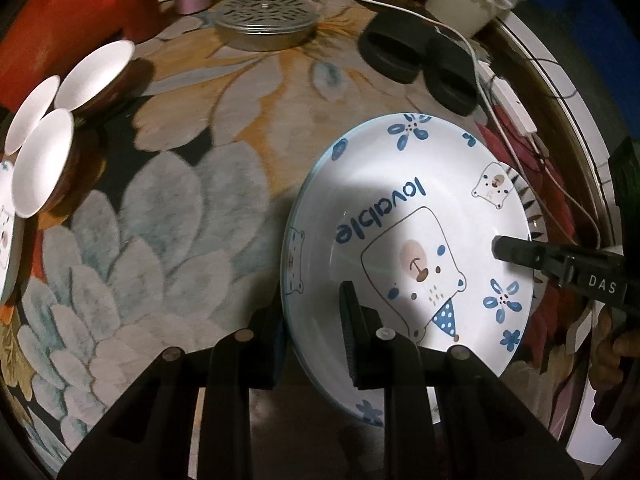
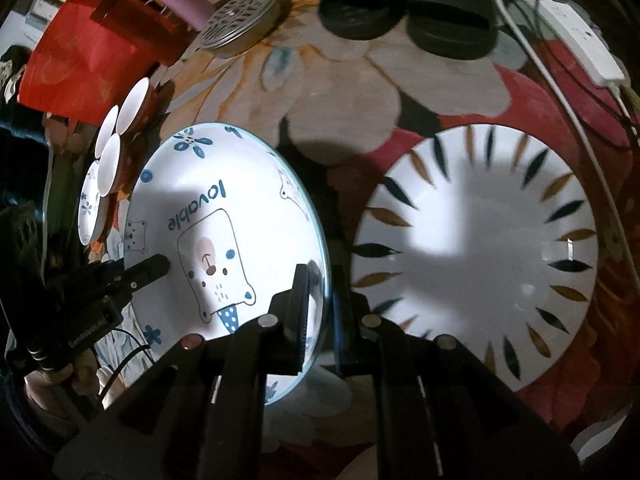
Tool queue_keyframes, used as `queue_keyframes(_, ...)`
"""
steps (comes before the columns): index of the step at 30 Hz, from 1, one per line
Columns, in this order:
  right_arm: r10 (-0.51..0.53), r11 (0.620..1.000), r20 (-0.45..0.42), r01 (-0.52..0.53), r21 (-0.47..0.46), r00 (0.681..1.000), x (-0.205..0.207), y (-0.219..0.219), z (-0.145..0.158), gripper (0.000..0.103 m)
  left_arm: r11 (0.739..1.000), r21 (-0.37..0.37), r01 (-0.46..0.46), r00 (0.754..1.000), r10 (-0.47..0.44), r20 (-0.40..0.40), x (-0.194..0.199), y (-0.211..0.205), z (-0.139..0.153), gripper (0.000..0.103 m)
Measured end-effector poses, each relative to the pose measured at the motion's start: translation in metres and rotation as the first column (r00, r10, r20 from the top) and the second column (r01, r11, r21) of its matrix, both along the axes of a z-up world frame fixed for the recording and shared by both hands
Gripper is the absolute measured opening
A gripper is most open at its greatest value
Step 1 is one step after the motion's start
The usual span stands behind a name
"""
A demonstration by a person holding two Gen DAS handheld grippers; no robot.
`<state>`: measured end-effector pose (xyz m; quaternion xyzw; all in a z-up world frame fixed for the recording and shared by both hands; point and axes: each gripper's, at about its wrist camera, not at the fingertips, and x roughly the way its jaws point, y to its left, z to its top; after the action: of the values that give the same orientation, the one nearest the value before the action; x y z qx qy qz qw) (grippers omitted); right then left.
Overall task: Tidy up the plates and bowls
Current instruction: 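Carry the bear plate over the striped plate and lower it on top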
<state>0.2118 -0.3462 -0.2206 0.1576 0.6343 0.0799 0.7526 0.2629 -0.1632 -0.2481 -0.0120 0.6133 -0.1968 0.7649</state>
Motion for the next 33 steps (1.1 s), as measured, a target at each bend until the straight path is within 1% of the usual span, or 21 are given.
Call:
queue_keyframes(6, -0.059, 0.998, 0.001, 0.059, -0.011, 0.998, -0.011, -0.031, 0.002, 0.011, 0.999, 0.002, 0.044, 0.999, -0.044, -0.001, -0.001, -0.034, 0.002, 0.023)
queue_keyframes(13, -0.147, 0.989, -0.013, 0.147, -0.022, 0.989, -0.026, -0.076, -0.001, 0.011, 0.992, 0.015, 0.124, 0.992, -0.124, 0.016, 0.004, -0.090, 0.003, 0.023)
queue_keyframes(16, -0.192, 0.981, -0.022, 0.192, -0.015, 0.981, -0.034, -0.098, -0.003, 0.011, 0.986, 0.017, 0.166, 0.986, -0.166, 0.024, 0.006, -0.116, 0.004, 0.023)
queue_keyframes(20, -0.267, 0.964, -0.040, 0.267, -0.005, 0.963, -0.043, -0.126, -0.009, 0.011, 0.977, 0.025, 0.210, 0.977, -0.211, 0.020, 0.009, -0.146, 0.001, 0.023)
queue_keyframes(26, -0.347, 0.938, -0.045, 0.346, -0.015, 0.937, -0.057, -0.156, -0.014, 0.012, 0.961, 0.033, 0.275, 0.961, -0.275, 0.012, 0.007, -0.186, -0.004, 0.023)
queue_keyframes(30, -0.387, 0.922, -0.045, 0.386, -0.038, 0.921, -0.060, -0.167, -0.018, 0.012, 0.947, 0.064, 0.315, 0.949, -0.317, 0.009, 0.001, -0.206, -0.011, 0.023)
queue_keyframes(33, -0.387, 0.921, -0.038, 0.385, -0.053, 0.921, -0.060, -0.170, -0.020, 0.011, 0.944, 0.097, 0.317, 0.948, -0.318, 0.004, 0.001, -0.208, -0.018, 0.023)
